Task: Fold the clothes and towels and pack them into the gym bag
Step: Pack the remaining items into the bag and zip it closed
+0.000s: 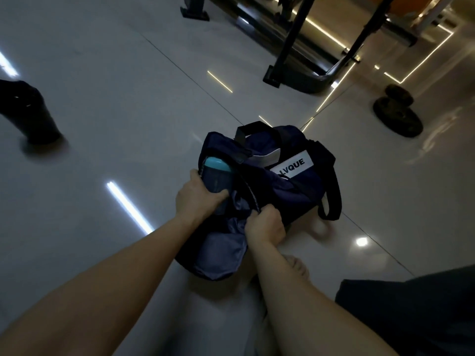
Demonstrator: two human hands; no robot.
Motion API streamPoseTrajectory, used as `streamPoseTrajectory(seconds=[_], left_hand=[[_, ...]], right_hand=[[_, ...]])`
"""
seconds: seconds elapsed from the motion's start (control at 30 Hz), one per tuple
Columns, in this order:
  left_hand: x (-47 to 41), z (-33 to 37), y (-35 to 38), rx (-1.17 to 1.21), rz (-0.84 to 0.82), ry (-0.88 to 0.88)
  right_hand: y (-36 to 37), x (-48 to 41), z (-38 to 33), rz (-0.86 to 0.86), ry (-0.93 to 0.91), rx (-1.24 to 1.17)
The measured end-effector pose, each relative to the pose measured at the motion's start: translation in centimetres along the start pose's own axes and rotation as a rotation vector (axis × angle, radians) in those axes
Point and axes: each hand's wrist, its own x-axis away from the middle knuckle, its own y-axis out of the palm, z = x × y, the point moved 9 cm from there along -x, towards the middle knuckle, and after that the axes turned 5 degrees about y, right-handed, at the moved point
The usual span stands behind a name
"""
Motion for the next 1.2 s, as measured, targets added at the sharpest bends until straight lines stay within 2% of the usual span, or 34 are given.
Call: streamPoseTrajectory(seconds=[0.17, 0.3, 0.47, 0.67, 0.77, 0.9, 1.03, 1.13, 1.2], left_hand=[[0.4, -0.2, 1.3, -0.07, -0.063, 0.031], [-0.8, 0.0, 0.3, -0.195, -0.036, 0.048], [-1.3, -1.0, -0.6, -0.191, -0.028, -0.005], [-0.5, -2.7, 0.8, -0.104, -0.231, 0.094], [0.0, -3.4, 0.6, -0.026, -0.296, 0.137], [0.1, -2.9, -0.1, -0.181, -0.197, 0.194], [0.2, -1.7, -0.1, -0.243, -0.028, 0.175], [-1.1, -2.2, -0.3, -0.191, -0.067, 0.131], [-1.9, -2.9, -0.9, -0.158, -0.106, 0.118]], right_hand=[[-2.7, -0.4, -0.5, 0.048, -0.094, -0.045], [-4.9, -0.8, 0.2, 0.086, -0.08, -0.02], [-5.7, -0.4, -1.0, 0.099, -0.132, -0.016], [-4.4, -1.2, 0.0, -0.047, -0.086, 0.05], [-3.8, 0.3, -0.1, -0.046, -0.14, 0.166], [-4.2, 2.2, -1.1, 0.019, -0.295, 0.348], [-4.3, 3.0, -1.8, 0.015, -0.349, 0.349], [-4.8, 4.0, -3.1, -0.01, -0.41, 0.383], [-5.2, 4.9, -4.8, 0.032, -0.5, 0.402]])
